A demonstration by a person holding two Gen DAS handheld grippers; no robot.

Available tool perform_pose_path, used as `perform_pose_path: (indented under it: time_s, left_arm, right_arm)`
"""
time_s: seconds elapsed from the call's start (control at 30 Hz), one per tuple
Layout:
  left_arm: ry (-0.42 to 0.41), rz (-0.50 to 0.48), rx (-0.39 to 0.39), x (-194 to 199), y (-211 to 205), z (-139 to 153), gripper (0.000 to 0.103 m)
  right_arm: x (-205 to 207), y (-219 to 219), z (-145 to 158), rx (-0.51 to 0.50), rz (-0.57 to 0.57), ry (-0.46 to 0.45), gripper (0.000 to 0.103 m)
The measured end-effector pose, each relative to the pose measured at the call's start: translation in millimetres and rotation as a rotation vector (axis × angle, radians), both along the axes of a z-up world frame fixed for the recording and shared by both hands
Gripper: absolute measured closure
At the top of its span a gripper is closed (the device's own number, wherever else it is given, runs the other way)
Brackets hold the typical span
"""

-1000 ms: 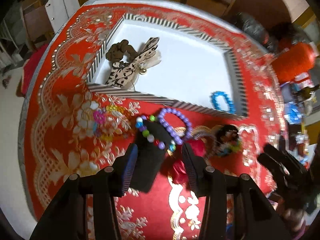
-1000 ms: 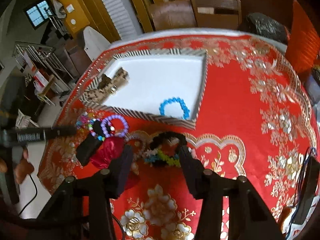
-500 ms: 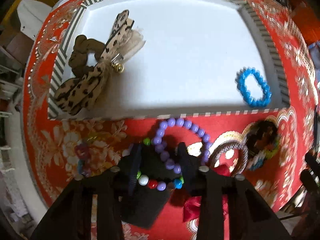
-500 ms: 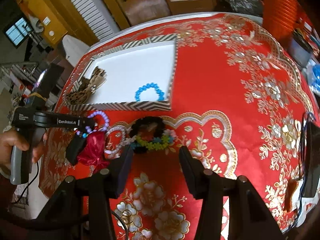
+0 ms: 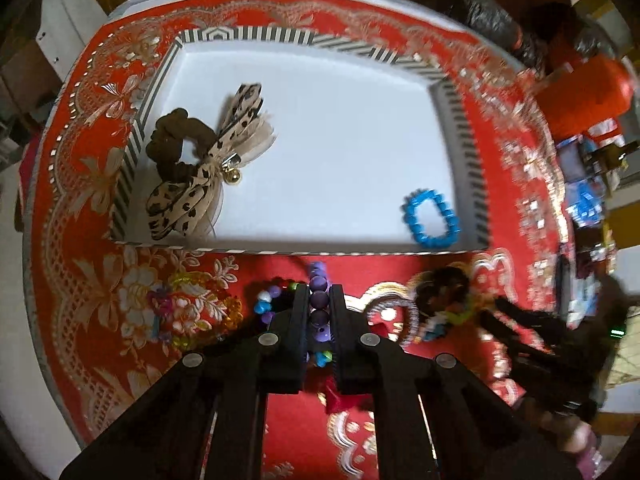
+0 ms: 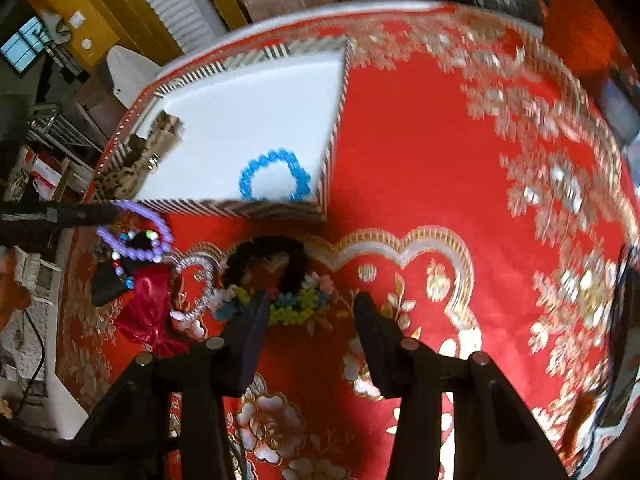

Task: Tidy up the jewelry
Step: 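Carry the purple bracelet toward the tray while the right gripper grasps the multicolour star-bead bracelet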

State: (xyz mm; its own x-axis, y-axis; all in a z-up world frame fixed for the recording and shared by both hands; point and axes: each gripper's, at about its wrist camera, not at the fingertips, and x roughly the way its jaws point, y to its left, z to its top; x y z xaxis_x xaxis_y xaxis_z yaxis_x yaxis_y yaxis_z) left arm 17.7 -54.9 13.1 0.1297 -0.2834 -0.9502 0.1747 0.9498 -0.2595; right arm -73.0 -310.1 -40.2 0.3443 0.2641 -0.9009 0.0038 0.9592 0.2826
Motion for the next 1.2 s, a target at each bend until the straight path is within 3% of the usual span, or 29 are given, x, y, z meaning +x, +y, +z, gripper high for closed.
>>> perform_pose_path:
  time_s: [0.07,0.1,0.13,0.17,0.3,0.57,0.83,0.93,1.03,1.2]
  left_arm:
    - [-0.01,0.007,-0.021,-4.4,4.8,12.8,0.103]
    - [-0.019,0.01,-0.022,-5.9,4.0,17.2,0.103]
    - [-0.029,0.015,-0.027,-8.2,6.5,22.9,0.103]
    - [-0.039,0.02,-0.034,-9.9,8.6,28.7,0.103]
    - [-0.078,0.037,-0.038,-14.9,6.9,41.3,0.103]
    - [-0.119,0.075,-0.014,-18.3,19.2,58.8,0.103]
    - [-0.156,0.097,0.001,-10.4,23.5,73.4,0.103]
    - [-0.17,0.098,-0.007,-9.0,24.4,78.3,0.103]
    - [-0.168,0.088,-0.008,-9.1,22.5,77.5,0.103]
    - [-0.143,0.084,-0.003,-7.2,21.4,68.6,0.103]
  right_arm:
    - [0.6,4.5,-9.7,-0.011,0.021,0.013,0.057]
    - [0.4,7.1,-12.4,-0.024,0.032,0.01,0.066]
    - [-0.5,10.0,-15.2,-0.029,0.043,0.006,0.094]
    - [-2.6,10.7,-15.3,-0.008,0.04,0.002,0.095]
    - [-12.8,10.6,3.9,0.031,0.033,-0.043,0.095]
    - [-25.5,5.3,79.3,0.112,0.063,-0.187,0.096]
    - [-12.4,4.7,116.2,0.105,0.073,-0.282,0.097]
    - [-8.4,3.4,110.5,0.072,0.089,-0.252,0.096]
    - [-8.1,8.5,79.8,-0.053,0.111,-0.152,0.078]
    - [-17.0,15.3,16.8,-0.114,0.149,-0.038,0.077]
